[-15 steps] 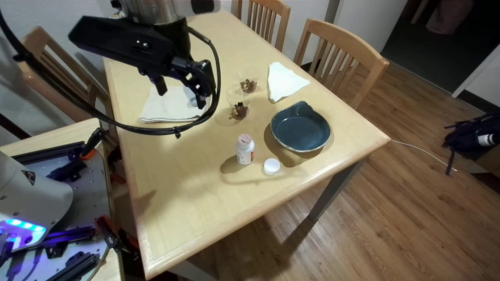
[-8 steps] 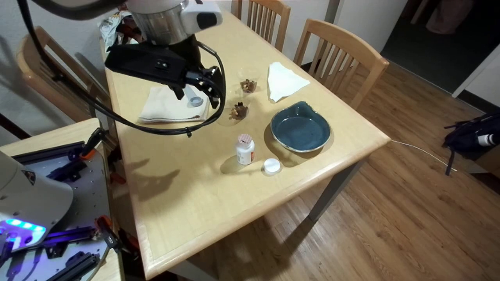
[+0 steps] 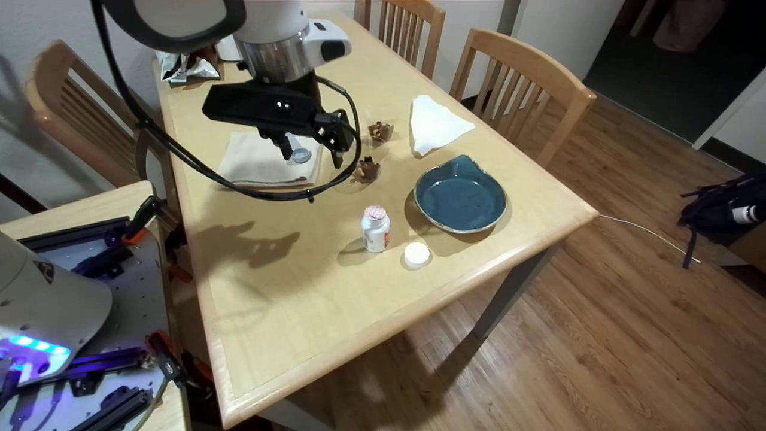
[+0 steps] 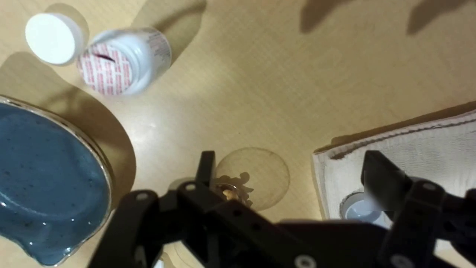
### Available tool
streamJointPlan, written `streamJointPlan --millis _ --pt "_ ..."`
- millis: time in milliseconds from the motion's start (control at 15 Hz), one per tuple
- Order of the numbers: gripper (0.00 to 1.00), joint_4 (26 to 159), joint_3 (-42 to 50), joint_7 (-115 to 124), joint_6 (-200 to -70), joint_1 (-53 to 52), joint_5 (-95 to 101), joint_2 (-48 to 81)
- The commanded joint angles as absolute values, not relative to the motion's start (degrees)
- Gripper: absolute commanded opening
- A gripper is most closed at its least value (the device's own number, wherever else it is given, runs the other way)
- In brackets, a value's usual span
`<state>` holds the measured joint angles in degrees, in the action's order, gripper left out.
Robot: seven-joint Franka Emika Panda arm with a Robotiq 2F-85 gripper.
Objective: Pick up the cup and pour some of its contents in the other cup
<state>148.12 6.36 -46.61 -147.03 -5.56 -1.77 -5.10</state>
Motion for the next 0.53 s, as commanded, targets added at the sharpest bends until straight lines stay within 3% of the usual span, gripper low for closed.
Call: streamJointPlan --millis 0,467 --pt "1.00 145.00 2.27 -51.90 -148.45 -6.70 -4.36 -1.43" --pt "1.00 144.52 -1.81 -51.40 -146.83 -6.79 -3.24 -2.04"
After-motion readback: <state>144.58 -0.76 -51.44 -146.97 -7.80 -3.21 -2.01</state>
